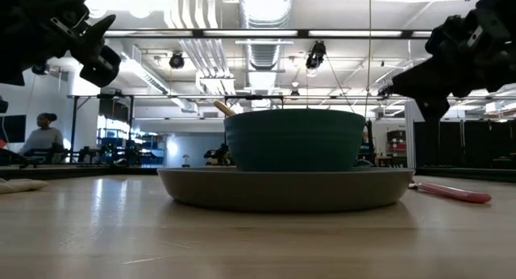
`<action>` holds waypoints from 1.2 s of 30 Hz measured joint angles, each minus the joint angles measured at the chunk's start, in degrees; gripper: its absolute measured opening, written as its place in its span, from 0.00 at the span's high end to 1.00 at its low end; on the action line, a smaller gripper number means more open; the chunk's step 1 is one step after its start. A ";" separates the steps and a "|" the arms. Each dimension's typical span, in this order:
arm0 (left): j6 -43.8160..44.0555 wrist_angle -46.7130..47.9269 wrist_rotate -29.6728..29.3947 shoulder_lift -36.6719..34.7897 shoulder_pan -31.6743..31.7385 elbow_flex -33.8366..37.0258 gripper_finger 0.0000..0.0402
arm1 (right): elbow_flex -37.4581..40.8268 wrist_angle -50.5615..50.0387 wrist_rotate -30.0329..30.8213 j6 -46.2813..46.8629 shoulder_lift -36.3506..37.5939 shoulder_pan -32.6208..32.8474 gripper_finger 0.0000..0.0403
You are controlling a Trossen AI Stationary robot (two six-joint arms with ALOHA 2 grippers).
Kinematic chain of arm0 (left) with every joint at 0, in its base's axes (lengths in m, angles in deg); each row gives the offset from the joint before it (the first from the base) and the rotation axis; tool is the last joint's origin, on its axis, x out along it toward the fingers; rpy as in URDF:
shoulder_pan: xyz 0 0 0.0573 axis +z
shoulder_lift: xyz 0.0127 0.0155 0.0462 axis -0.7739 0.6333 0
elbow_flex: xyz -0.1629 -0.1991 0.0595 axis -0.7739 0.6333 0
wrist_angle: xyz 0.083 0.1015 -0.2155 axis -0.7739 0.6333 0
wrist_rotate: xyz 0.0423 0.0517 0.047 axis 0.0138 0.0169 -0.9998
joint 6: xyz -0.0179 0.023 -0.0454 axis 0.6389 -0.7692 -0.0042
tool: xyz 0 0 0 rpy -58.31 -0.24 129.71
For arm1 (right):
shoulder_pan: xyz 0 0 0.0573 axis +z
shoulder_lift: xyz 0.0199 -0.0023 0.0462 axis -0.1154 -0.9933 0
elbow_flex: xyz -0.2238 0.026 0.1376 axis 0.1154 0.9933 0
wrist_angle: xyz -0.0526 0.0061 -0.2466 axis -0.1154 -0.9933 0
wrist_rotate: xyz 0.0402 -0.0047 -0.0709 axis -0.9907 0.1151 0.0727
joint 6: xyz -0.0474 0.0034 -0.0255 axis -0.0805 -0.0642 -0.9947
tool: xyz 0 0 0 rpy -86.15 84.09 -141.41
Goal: Set table place
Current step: Return to Home Position
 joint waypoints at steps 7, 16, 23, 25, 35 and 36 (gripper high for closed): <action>0.02 0.00 0.01 0.81 0.00 0.04 0.63 | -0.02 -3.66 0.00 -0.02 0.79 0.09 0.79; 0.01 0.04 0.06 1.19 0.00 0.04 0.63 | 0.04 -15.25 -0.21 0.00 23.32 0.83 0.82; 0.00 -0.15 0.06 0.99 0.00 0.09 0.63 | -0.07 -14.70 0.04 0.00 29.05 0.09 0.81; 0.02 -0.08 0.04 1.12 0.02 0.09 0.63 | -0.06 -14.53 0.01 0.00 28.40 0.09 0.80; 0.02 -0.05 0.04 0.97 0.02 0.09 0.63 | -0.07 -14.60 0.02 0.00 26.23 0.09 0.82; 0.02 -0.10 0.04 0.97 0.02 0.09 0.63 | -0.07 -14.60 0.02 0.00 26.23 0.09 0.82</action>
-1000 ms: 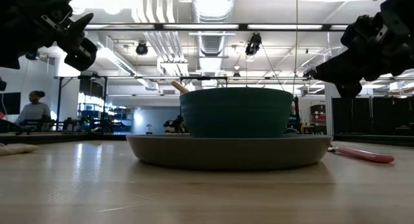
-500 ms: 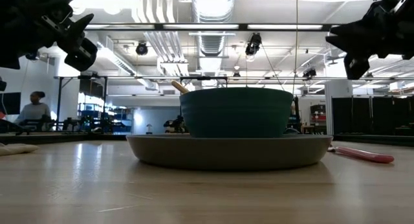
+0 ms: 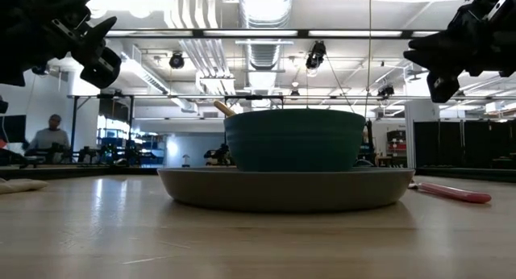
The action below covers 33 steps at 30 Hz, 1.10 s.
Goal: Set table place
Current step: Return to Home Position
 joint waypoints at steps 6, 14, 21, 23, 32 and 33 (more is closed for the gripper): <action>-0.02 -0.01 0.02 0.13 -0.02 0.00 0.63 | 0.00 0.03 0.00 0.00 0.04 0.00 0.81; -0.02 -0.02 0.02 0.08 -0.02 0.00 0.63 | 0.00 0.04 -0.01 0.00 0.07 0.00 0.79; -0.02 -0.03 0.02 0.02 0.00 0.00 0.63 | 0.00 0.06 -0.02 0.00 0.04 0.00 0.82; -0.02 -0.02 0.00 0.13 -0.02 0.00 0.63 | 0.00 0.06 -0.02 0.00 0.10 0.00 0.82; -0.01 0.03 0.02 0.08 0.00 0.00 0.63 | 0.00 0.07 -0.02 0.00 0.11 0.02 0.80; -0.02 0.02 0.02 0.08 0.00 0.00 0.63 | 0.00 0.06 -0.02 0.00 0.10 0.02 0.80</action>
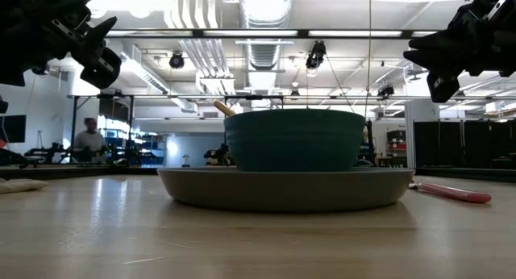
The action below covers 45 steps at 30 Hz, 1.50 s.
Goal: Set table place
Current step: Return to Home Position
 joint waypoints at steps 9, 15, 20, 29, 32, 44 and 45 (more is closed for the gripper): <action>0.01 -0.03 -0.01 0.03 -0.01 0.00 0.63 | 0.00 0.01 0.00 0.00 -0.03 0.00 0.82; 0.00 -0.04 -0.01 -0.01 -0.01 0.00 0.63 | 0.00 -0.01 0.00 0.00 -0.04 0.00 0.81; 0.00 -0.02 -0.01 0.05 0.00 0.00 0.63 | 0.00 0.01 0.00 0.00 0.01 0.00 0.79; 0.00 0.00 0.00 0.02 0.00 0.00 0.63 | 0.00 0.00 0.00 0.00 -0.04 0.00 0.81; 0.00 -0.05 0.00 0.00 -0.01 0.00 0.63 | 0.00 -0.01 0.00 0.00 -0.06 -0.01 0.82; 0.00 -0.06 0.00 0.00 -0.02 0.00 0.63 | 0.00 -0.01 0.00 0.00 -0.06 0.00 0.80; 0.01 -0.03 0.00 0.07 -0.01 0.00 0.63 | 0.00 0.01 0.00 0.00 -0.06 0.00 0.80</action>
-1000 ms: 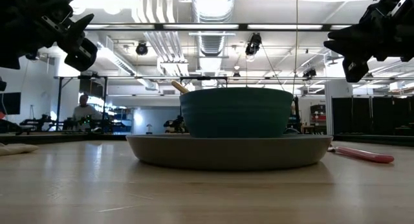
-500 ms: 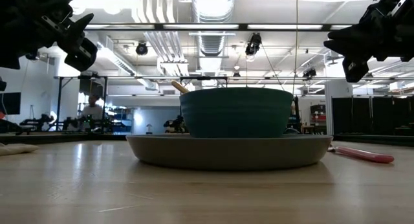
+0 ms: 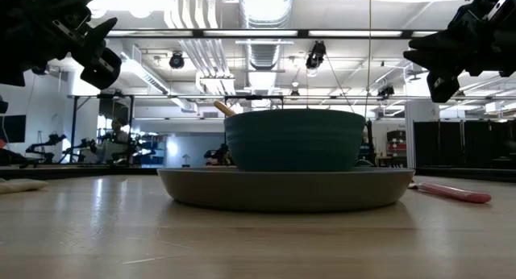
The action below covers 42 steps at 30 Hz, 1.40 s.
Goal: Set table place
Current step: Return to Home Position
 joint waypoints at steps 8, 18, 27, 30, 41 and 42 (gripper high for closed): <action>-0.01 -0.03 0.00 -0.04 -0.01 0.00 0.63 | 0.00 -0.02 0.00 0.00 0.00 0.00 0.83; -0.01 0.04 -0.02 -0.05 0.01 0.00 0.63 | 0.00 -0.02 -0.01 0.00 0.00 0.00 0.80; -0.01 0.00 -0.02 -0.12 0.01 0.00 0.63 | 0.00 0.00 -0.01 0.00 0.00 0.00 0.82; -0.01 0.01 -0.02 -0.02 0.01 0.00 0.63 | 0.00 -0.02 0.00 0.00 0.00 -0.02 0.83; -0.01 -0.01 0.00 -0.03 0.01 0.00 0.63 | 0.00 -0.02 0.00 0.00 0.00 -0.01 0.80; 0.00 0.01 -0.01 -0.04 0.00 0.00 0.63 | 0.00 -0.01 -0.02 0.00 0.00 0.00 0.80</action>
